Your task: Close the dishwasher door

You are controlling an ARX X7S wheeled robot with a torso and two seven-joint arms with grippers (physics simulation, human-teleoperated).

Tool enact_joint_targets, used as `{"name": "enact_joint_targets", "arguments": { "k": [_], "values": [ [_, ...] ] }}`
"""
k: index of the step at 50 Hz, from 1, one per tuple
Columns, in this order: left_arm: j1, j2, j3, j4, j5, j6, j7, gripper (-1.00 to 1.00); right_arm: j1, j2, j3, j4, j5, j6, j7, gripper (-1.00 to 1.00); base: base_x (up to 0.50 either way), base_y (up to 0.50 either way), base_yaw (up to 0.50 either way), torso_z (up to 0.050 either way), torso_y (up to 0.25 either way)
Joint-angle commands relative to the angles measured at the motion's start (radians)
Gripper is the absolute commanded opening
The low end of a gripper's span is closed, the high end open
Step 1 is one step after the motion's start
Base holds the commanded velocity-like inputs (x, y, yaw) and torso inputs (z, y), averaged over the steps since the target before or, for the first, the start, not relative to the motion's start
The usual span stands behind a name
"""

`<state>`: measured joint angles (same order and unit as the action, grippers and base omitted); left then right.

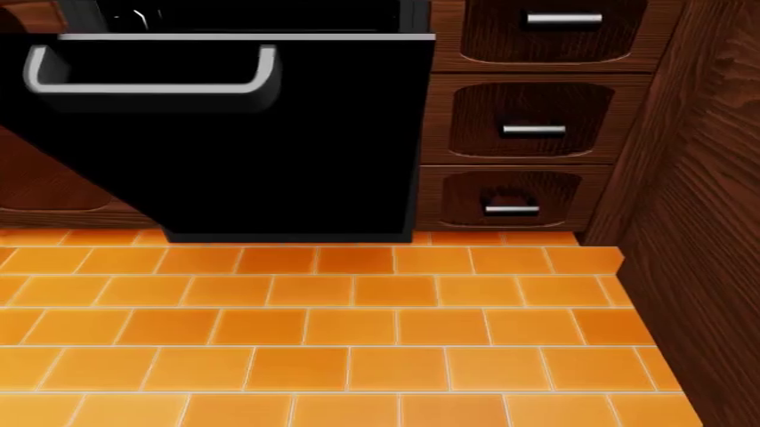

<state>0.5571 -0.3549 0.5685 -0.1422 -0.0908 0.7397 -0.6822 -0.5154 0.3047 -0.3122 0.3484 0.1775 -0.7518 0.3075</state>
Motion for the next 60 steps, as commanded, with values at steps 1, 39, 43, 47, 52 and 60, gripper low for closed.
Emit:
{"name": "enact_joint_targets", "arguments": {
  "k": [1,39,43,47,52,60],
  "values": [
    [-0.004,-0.001,0.004,0.002,0.000,-0.004,-0.003,1.00,0.000,0.003,-0.002,-0.001,0.001,-0.001,0.002,1.00,0.00,0.14,0.00,0.000,0.000],
    [-0.006,-0.007,0.014,-0.007,-0.004,0.009,-0.015,1.00,0.006,0.004,-0.012,0.013,0.001,-0.008,0.009,1.00,0.00,0.14,0.00,0.000,0.000],
    [-0.006,-0.008,0.015,-0.007,-0.004,0.010,-0.016,1.00,0.006,0.005,-0.013,0.012,0.001,-0.008,0.011,1.00,0.00,0.14,0.00,0.000,0.000],
    [-0.007,-0.008,0.016,-0.008,-0.004,0.009,-0.017,1.00,0.005,0.006,-0.014,0.011,0.002,-0.008,0.012,1.00,0.00,0.14,0.00,0.000,0.000],
    [-0.007,-0.008,0.017,-0.009,-0.005,0.010,-0.019,1.00,0.006,0.007,-0.015,0.011,0.003,-0.008,0.012,1.00,0.00,0.15,0.00,0.000,0.000],
    [-0.008,-0.010,0.020,-0.010,-0.005,0.011,-0.021,1.00,0.006,0.009,-0.017,0.008,0.003,-0.006,0.014,1.00,0.00,0.15,0.00,0.000,0.000]
  ]
}}
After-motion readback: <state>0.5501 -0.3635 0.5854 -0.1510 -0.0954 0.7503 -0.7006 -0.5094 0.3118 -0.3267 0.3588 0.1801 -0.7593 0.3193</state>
